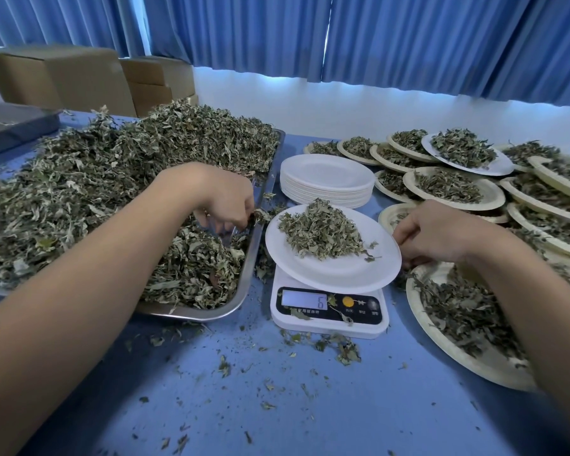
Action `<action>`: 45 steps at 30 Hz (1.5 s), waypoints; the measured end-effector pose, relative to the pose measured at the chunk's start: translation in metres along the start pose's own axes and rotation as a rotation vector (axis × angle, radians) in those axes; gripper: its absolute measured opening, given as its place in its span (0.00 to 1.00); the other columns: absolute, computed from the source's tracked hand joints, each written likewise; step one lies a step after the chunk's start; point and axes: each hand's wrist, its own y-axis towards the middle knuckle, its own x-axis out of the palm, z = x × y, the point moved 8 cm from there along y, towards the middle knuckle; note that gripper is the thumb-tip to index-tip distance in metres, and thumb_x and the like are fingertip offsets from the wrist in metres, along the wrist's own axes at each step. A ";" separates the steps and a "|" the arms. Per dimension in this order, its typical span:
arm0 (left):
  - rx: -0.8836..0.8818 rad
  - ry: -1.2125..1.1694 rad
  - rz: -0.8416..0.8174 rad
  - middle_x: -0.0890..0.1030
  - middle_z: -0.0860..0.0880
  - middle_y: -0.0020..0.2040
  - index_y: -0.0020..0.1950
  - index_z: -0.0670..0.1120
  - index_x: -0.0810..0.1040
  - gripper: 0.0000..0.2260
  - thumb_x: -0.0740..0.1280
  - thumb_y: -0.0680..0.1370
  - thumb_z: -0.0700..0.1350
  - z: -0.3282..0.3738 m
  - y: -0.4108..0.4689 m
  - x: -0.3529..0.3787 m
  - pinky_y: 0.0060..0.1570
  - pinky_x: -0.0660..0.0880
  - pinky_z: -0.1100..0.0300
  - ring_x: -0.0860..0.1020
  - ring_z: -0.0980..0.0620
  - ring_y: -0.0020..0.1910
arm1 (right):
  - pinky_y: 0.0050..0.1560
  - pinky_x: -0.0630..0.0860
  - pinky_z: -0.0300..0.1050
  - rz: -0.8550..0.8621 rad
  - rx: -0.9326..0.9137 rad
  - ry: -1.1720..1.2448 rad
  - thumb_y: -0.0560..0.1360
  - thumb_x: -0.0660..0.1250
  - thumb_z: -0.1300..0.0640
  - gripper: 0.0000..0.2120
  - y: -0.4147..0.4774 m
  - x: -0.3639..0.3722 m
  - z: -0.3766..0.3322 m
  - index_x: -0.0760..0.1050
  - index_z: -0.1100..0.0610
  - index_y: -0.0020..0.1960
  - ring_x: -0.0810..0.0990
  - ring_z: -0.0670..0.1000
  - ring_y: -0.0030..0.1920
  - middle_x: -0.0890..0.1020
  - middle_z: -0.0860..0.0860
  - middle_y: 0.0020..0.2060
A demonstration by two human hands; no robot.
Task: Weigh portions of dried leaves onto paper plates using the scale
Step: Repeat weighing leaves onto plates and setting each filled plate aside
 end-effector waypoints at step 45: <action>0.190 -0.211 0.324 0.85 0.51 0.36 0.45 0.47 0.85 0.06 0.71 0.79 0.46 0.024 -0.030 -0.042 0.41 0.79 0.56 0.84 0.52 0.36 | 0.30 0.77 0.42 0.164 -0.008 0.220 0.80 0.66 0.65 0.12 -0.001 -0.009 0.005 0.85 0.61 0.41 0.82 0.52 0.31 0.86 0.59 0.33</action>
